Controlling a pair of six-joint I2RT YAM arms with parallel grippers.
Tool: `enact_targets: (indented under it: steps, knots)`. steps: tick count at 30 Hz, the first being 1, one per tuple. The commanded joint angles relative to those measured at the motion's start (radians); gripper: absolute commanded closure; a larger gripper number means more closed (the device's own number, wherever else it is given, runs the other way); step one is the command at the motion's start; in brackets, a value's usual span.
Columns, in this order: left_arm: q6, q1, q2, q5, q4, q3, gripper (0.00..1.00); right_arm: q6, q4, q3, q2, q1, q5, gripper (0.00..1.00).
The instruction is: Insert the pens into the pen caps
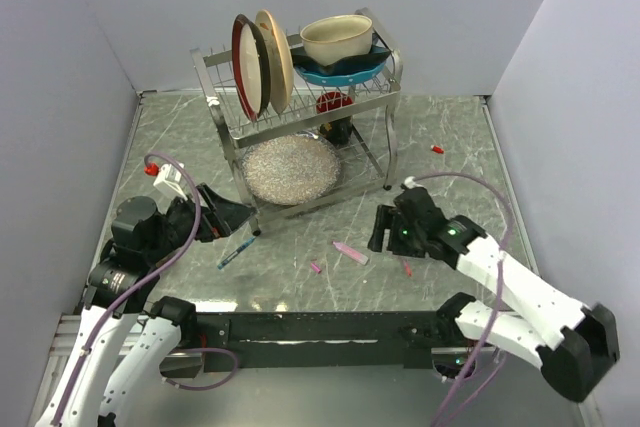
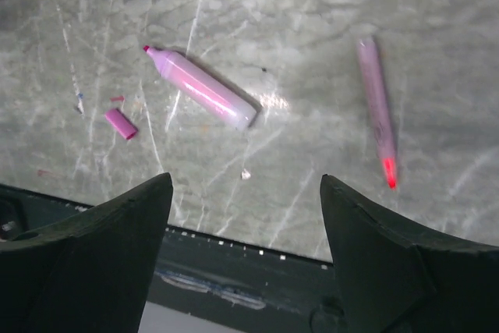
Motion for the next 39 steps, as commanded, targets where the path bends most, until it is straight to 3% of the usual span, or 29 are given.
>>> enact_targets:
  steps: [1,6,12,29,39]
  knots:
    - [-0.013,-0.002,-0.014,-0.02,0.021,0.03,0.01,-0.066,0.144,0.058,0.143,0.065,0.062,0.17]
    - [-0.006,-0.003,-0.02,-0.023,0.004,0.039,0.01,-0.12,0.133,0.167,0.378,0.156,0.174,0.23]
    - [0.011,-0.003,-0.029,-0.043,-0.022,0.056,0.01,-0.19,0.132,0.28,0.544,0.261,0.257,0.26]
    - [0.004,-0.003,-0.035,-0.04,-0.03,0.082,0.0,-0.238,0.253,0.287,0.699,0.315,0.257,0.44]
    - [0.016,-0.003,-0.029,-0.017,-0.059,0.068,0.01,-0.188,0.297,0.242,0.748,0.317,0.254,0.56]
